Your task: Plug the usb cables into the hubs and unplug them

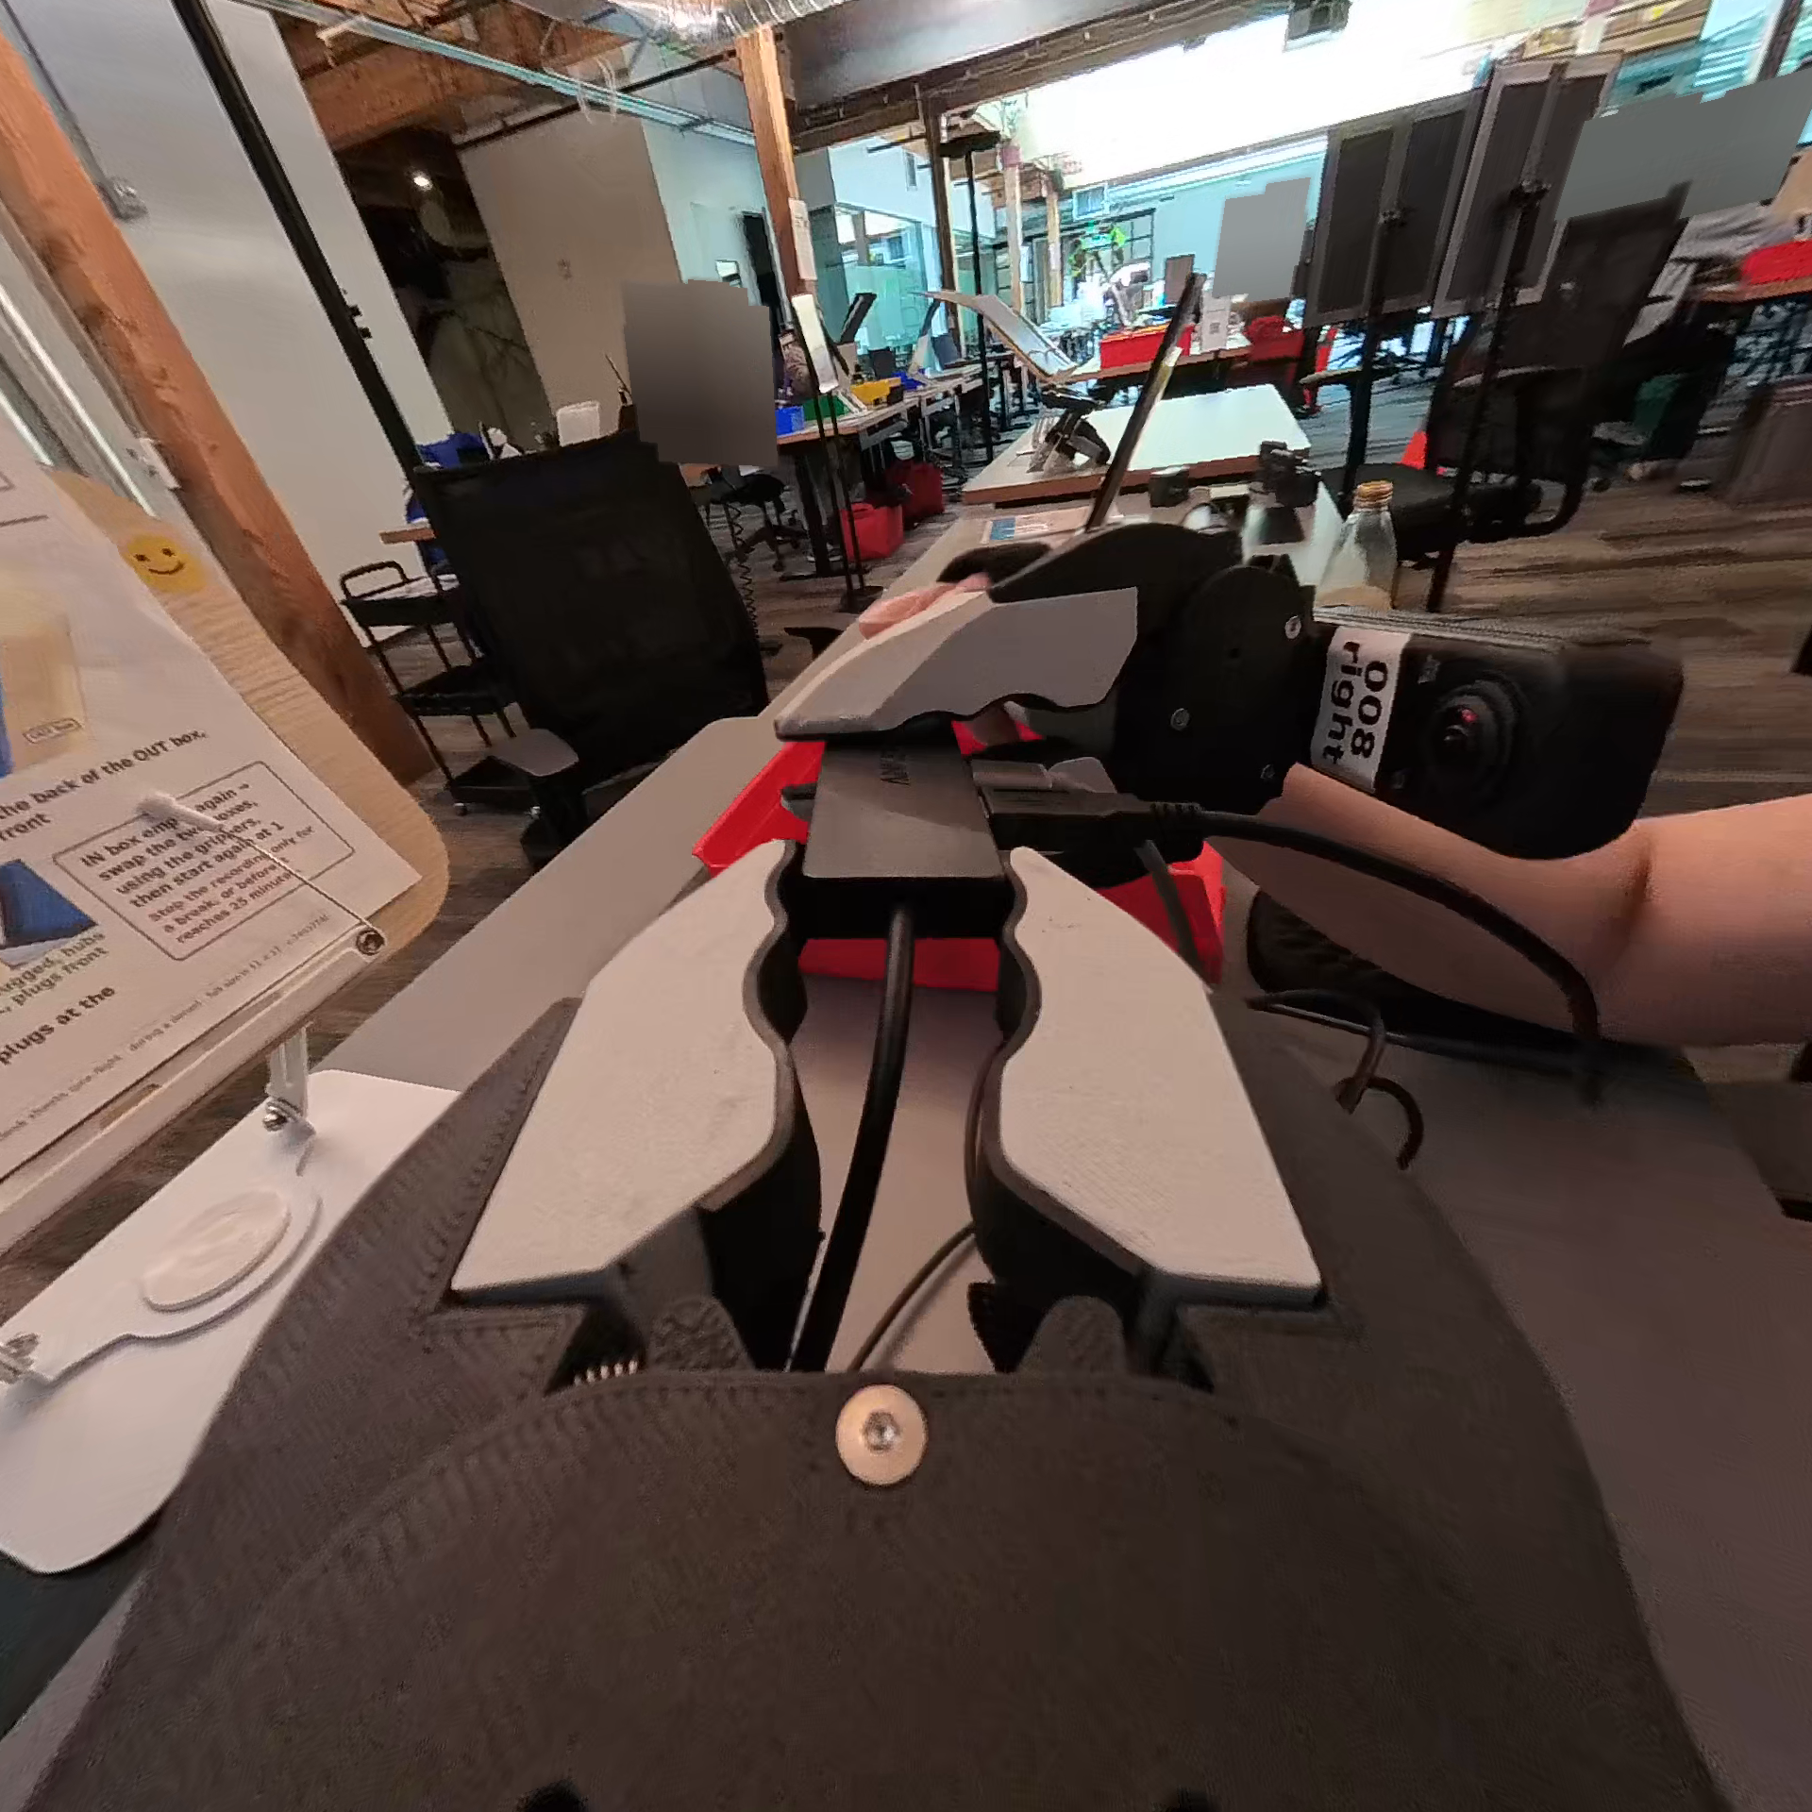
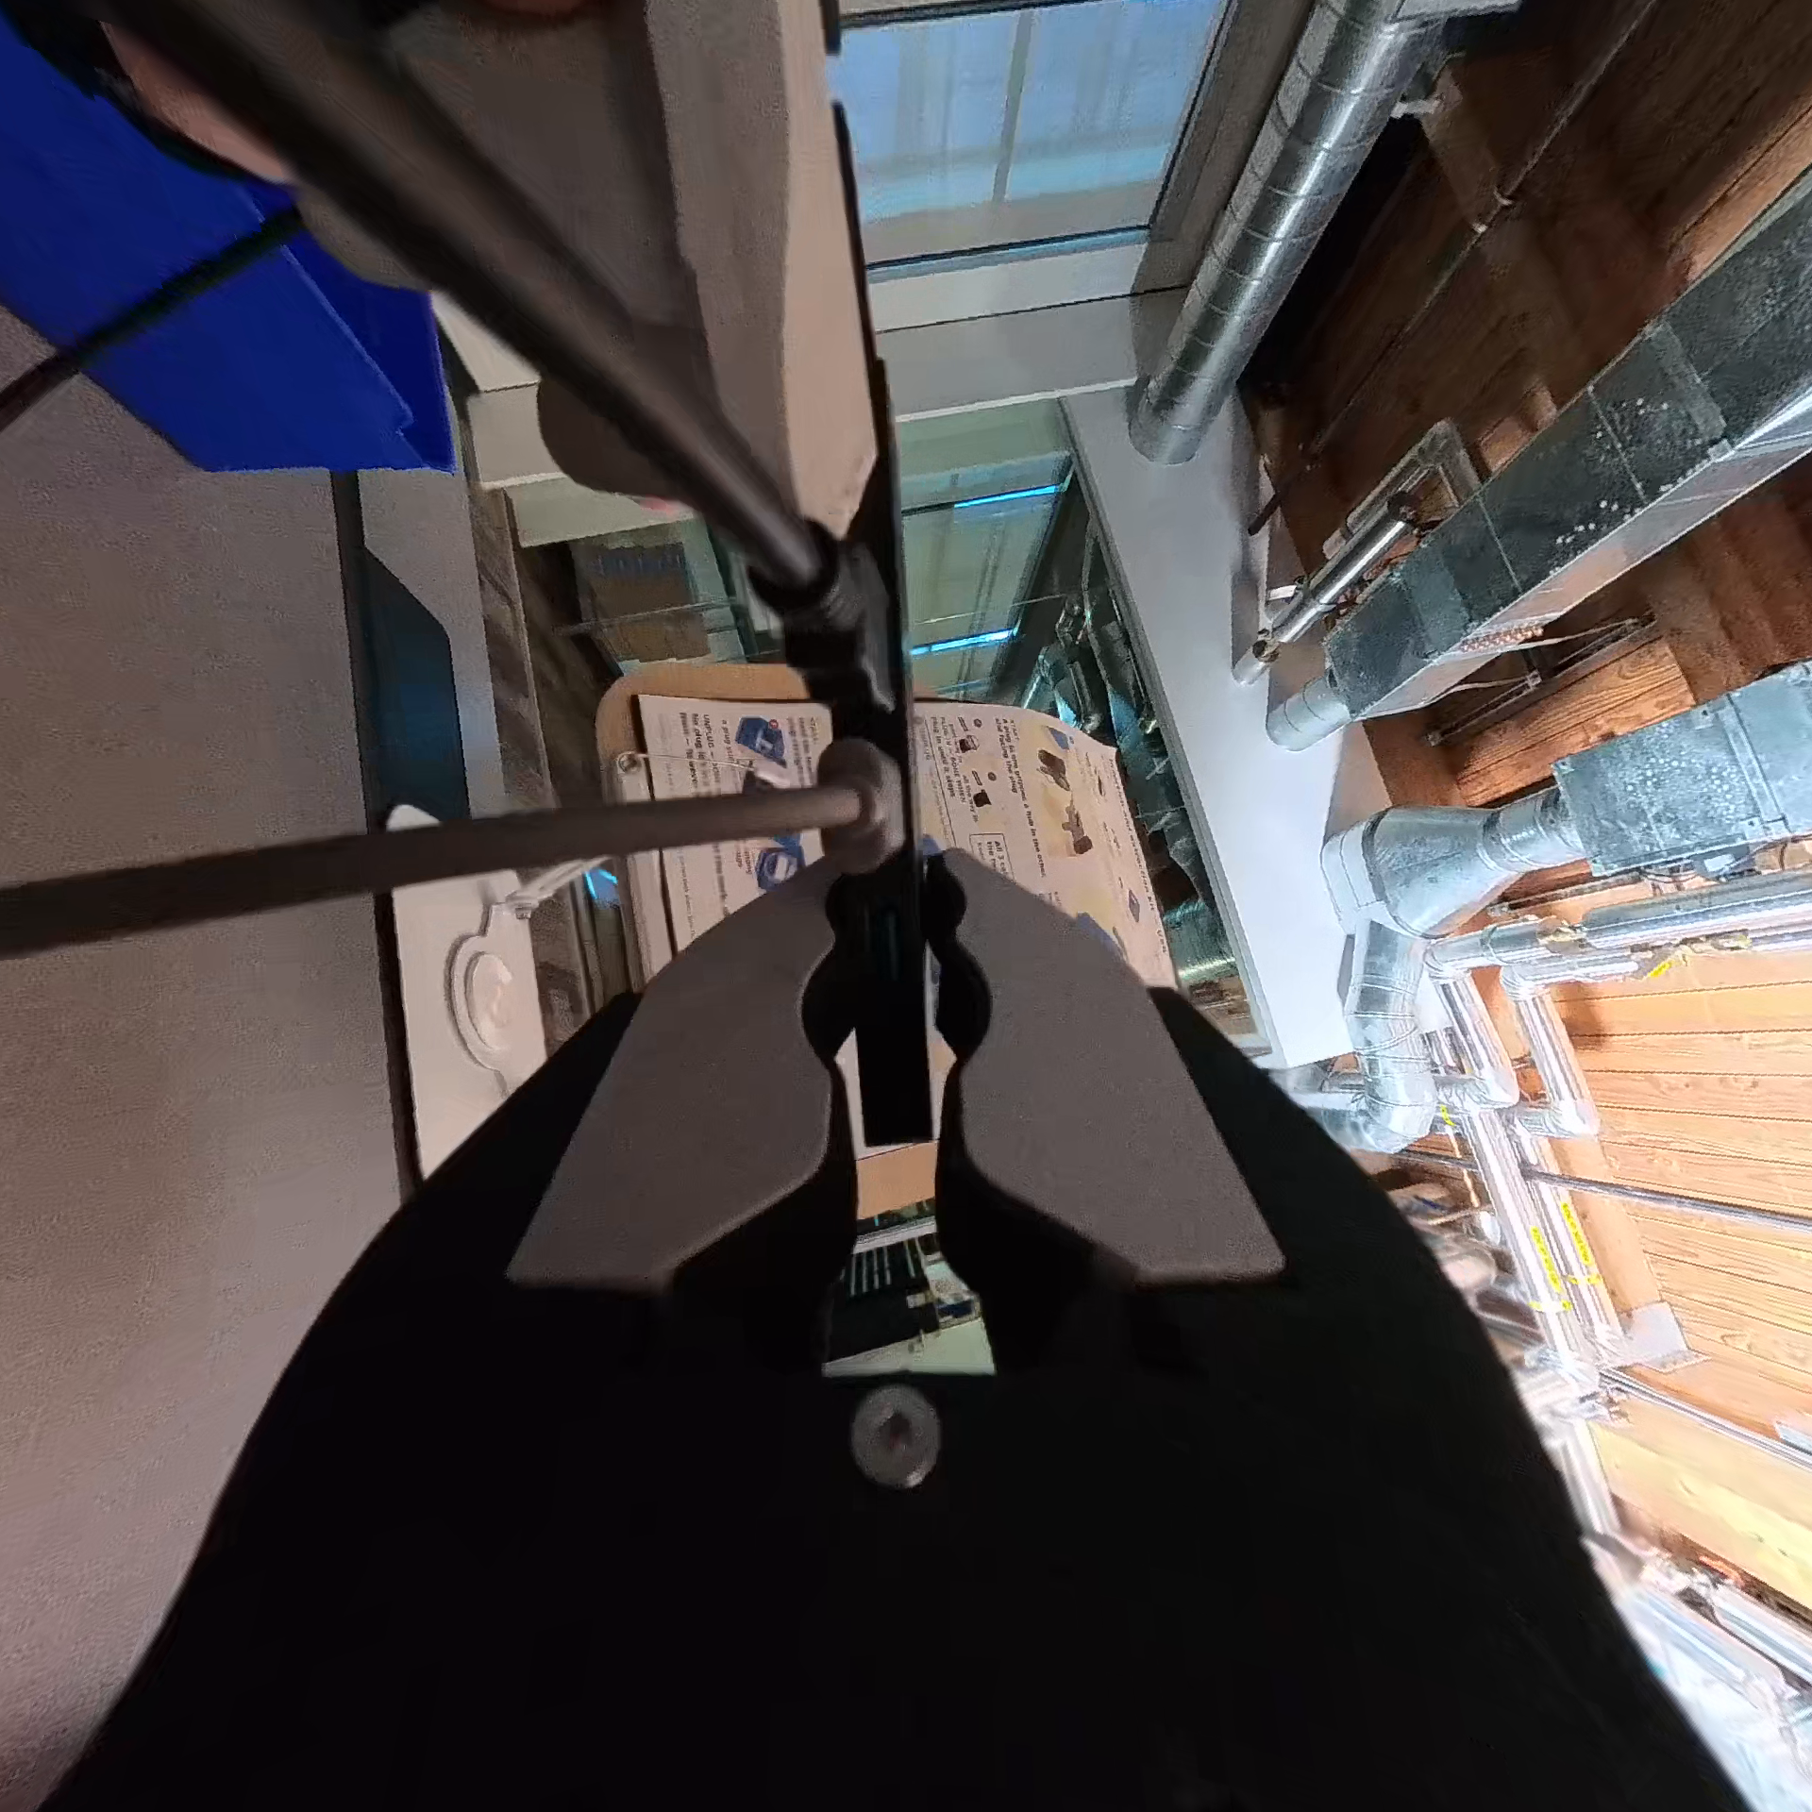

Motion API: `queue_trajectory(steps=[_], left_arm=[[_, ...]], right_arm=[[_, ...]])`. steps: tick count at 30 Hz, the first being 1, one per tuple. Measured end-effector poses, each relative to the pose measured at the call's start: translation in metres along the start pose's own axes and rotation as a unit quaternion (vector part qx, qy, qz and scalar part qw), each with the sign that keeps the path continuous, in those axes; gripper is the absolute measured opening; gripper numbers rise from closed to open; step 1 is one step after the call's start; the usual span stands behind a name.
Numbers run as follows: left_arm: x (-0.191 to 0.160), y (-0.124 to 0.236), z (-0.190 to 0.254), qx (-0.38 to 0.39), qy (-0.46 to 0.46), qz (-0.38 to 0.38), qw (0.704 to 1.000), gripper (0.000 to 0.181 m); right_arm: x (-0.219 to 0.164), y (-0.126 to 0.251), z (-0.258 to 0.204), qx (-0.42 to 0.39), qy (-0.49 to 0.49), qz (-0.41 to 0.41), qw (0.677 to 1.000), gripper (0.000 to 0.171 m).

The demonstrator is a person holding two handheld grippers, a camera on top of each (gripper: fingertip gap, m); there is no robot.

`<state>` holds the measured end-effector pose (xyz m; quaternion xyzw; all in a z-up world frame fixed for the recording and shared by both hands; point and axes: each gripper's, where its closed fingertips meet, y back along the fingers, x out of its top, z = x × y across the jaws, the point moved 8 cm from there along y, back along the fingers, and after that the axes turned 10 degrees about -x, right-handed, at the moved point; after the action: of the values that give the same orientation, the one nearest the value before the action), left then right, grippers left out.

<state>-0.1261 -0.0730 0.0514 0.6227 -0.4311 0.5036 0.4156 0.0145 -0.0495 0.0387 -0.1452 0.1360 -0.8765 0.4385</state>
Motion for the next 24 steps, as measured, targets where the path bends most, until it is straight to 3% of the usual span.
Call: queue_trajectory(steps=[1, 6, 8, 12, 15, 18, 21, 24], left_arm=[[0.001, -0.001, 0.001, 0.007, -0.007, 0.003, 1.0, 0.035], [0.013, 0.009, 0.002, 0.079, -0.064, 0.029, 0.994, 0.035], [0.02, 0.017, 0.001, 0.124, -0.086, 0.048, 0.987, 0.035], [0.026, 0.028, -0.002, 0.217, -0.117, 0.05, 0.968, 0.035], [0.029, 0.032, -0.002, 0.255, -0.116, 0.071, 0.957, 0.035], [0.031, 0.032, 0.001, 0.279, -0.128, 0.072, 0.949, 0.035], [0.03, 0.029, 0.002, 0.29, -0.137, 0.065, 0.945, 0.035], [0.028, 0.028, 0.001, 0.298, -0.141, 0.057, 0.942, 0.035]], right_arm=[[0.0, -0.001, 0.002, -0.003, -0.01, 0.0, 1.0, 0.014], [-0.011, 0.0, 0.025, -0.019, -0.076, -0.025, 0.997, 0.025], [-0.013, 0.002, 0.044, -0.03, -0.155, -0.058, 0.986, 0.023], [0.012, 0.008, 0.084, -0.032, -0.441, -0.055, 0.895, 0.021], [0.037, 0.007, 0.08, 0.02, -0.549, -0.011, 0.836, 0.021], [0.036, -0.006, 0.054, 0.048, -0.539, -0.077, 0.838, 0.025], [0.035, -0.006, 0.047, 0.057, -0.555, -0.066, 0.827, 0.014], [0.032, -0.009, 0.046, 0.081, -0.587, -0.075, 0.802, 0.016]])
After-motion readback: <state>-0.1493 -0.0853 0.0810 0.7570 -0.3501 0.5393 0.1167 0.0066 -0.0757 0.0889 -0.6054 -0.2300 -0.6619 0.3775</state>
